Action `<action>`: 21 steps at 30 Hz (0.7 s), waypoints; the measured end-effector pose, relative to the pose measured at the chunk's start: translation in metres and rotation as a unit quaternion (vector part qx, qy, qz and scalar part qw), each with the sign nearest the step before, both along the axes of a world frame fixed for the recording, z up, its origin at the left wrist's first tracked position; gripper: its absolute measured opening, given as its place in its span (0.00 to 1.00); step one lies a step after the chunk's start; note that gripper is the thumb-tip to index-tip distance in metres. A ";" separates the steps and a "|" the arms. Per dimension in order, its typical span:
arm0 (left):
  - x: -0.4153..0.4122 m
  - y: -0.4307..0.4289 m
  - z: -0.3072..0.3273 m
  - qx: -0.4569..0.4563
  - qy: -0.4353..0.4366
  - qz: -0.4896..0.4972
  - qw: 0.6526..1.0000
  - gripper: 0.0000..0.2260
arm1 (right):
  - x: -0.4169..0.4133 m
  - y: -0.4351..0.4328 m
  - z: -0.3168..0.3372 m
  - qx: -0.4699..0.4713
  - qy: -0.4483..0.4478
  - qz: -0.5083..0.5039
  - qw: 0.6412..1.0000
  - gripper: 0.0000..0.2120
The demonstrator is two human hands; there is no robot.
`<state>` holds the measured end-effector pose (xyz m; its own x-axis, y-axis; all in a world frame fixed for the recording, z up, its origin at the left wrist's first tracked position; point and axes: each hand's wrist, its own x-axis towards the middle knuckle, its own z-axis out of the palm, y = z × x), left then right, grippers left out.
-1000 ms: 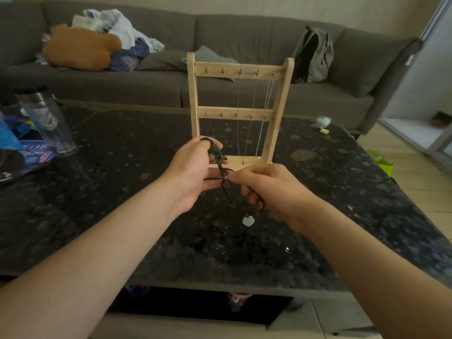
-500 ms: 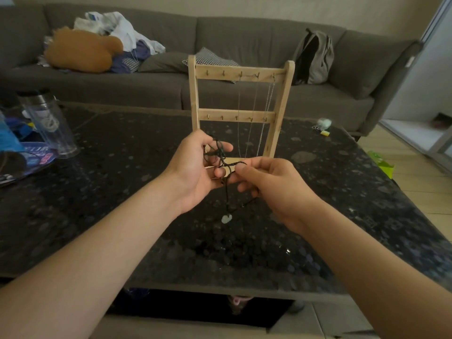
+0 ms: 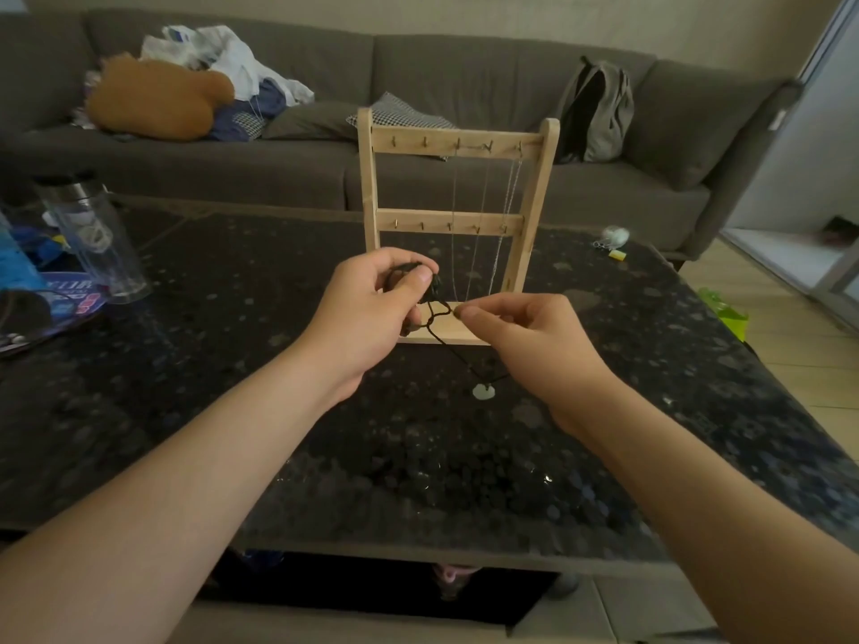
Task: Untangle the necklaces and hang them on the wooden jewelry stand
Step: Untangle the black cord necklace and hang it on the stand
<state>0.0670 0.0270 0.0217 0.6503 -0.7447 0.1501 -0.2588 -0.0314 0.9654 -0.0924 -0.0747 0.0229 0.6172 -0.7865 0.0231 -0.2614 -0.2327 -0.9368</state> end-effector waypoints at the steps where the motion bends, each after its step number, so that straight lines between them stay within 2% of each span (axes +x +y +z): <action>1: 0.000 0.000 0.000 -0.004 -0.013 -0.001 1.000 0.08 | 0.000 0.000 0.000 -0.005 0.000 0.012 1.000 0.05; 6: -0.005 0.003 0.003 -0.030 0.009 -0.015 0.999 0.07 | 0.002 0.000 -0.004 0.008 -0.055 -0.012 0.998 0.08; 9: -0.006 0.003 0.005 -0.040 0.017 0.014 0.999 0.07 | 0.005 0.001 -0.004 0.124 -0.164 -0.013 0.979 0.08; 12: -0.007 0.003 0.007 -0.048 0.036 0.015 0.998 0.07 | 0.005 0.003 -0.001 0.189 -0.212 -0.003 0.959 0.08; 15: -0.011 0.004 0.009 -0.046 0.047 -0.007 0.998 0.07 | 0.005 0.002 -0.001 0.189 -0.189 -0.018 0.963 0.09; 17: -0.013 0.004 0.009 -0.042 0.053 -0.030 0.997 0.07 | 0.004 0.001 -0.002 0.142 -0.149 -0.028 0.978 0.06; 19: -0.013 0.004 0.009 -0.035 0.047 -0.044 0.997 0.07 | 0.002 0.001 -0.002 0.103 -0.117 -0.013 0.988 0.09; 21: -0.010 0.005 0.009 -0.029 0.040 -0.062 0.997 0.08 | 0.001 0.004 0.000 0.109 -0.110 0.024 0.988 0.11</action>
